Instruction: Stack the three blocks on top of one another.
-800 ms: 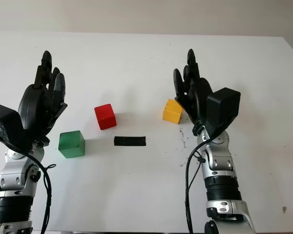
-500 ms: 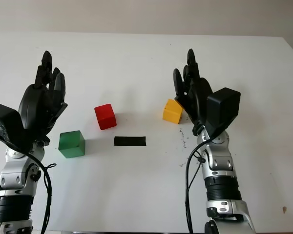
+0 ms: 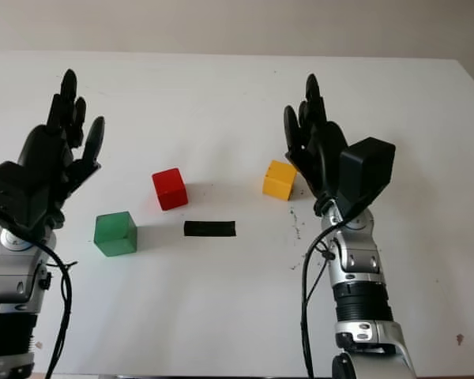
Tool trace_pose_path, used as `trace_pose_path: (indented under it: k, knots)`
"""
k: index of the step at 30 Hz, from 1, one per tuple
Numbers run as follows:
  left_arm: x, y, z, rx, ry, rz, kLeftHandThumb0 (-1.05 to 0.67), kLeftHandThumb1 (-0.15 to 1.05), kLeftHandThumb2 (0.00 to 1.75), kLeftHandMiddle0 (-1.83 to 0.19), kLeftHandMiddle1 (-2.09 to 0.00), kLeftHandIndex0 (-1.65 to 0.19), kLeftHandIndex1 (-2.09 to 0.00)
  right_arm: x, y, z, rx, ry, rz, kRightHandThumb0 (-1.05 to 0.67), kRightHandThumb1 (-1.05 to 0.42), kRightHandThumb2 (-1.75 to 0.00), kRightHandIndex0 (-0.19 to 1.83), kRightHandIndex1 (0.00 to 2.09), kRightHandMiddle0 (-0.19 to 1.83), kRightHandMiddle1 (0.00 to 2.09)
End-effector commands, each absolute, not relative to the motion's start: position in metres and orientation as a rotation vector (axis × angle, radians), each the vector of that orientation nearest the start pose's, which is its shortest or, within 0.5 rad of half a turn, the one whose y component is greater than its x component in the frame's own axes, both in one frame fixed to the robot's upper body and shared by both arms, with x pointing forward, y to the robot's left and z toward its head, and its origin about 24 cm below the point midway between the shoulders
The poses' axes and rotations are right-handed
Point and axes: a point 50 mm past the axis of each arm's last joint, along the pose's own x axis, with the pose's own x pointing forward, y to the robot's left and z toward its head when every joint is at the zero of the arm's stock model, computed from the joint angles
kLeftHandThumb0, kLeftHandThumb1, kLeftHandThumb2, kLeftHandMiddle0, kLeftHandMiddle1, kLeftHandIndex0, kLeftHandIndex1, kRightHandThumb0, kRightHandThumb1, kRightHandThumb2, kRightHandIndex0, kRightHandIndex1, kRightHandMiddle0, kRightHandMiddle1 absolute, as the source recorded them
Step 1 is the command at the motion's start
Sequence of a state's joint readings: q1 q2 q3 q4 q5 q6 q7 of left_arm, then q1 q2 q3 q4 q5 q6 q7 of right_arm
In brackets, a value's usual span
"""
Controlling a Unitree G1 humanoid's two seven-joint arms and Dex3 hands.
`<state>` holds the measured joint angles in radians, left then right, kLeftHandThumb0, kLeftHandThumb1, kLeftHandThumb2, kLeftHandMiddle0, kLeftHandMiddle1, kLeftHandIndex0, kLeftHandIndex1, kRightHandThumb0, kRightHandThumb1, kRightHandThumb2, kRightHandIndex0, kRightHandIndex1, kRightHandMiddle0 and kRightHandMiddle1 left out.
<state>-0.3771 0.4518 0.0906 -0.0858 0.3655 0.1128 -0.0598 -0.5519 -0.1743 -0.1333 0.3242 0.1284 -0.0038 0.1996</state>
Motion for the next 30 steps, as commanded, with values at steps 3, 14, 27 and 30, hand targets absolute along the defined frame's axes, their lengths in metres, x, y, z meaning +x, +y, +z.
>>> trace_pose_path:
  k: [3, 14, 27, 30]
  knots:
    - [0.303, 0.205, 0.214, 1.019, -0.352, 0.06, -0.77, 1.05, 0.18, -0.08, -0.06, -0.16, -0.14, 0.351, -0.175, 0.151, -0.047, -0.288, 0.16, -0.71, -1.05, -0.56, -0.19, 0.0, -0.19, 0.0]
    - [0.317, 0.183, 0.221, 1.303, -0.194, -0.104, -0.81, 0.99, 0.06, -0.13, -0.07, -0.34, -0.16, 0.353, -0.173, 0.155, -0.058, -0.31, 0.161, -0.72, -1.05, -0.55, -0.19, 0.0, -0.19, 0.0]
    - [0.324, 0.178, 0.202, 1.408, -0.109, -0.199, -0.95, 1.05, 0.11, -0.07, -0.04, -0.39, -0.14, 0.352, -0.173, 0.154, -0.054, -0.31, 0.154, -0.72, -1.05, -0.54, -0.19, 0.0, -0.19, 0.0]
    - [0.324, 0.178, 0.2, 1.444, -0.084, -0.22, -0.99, 1.05, 0.15, -0.05, -0.04, -0.37, -0.12, 0.352, -0.172, 0.154, -0.055, -0.309, 0.154, -0.72, -1.05, -0.54, -0.19, 0.0, -0.19, 0.0]
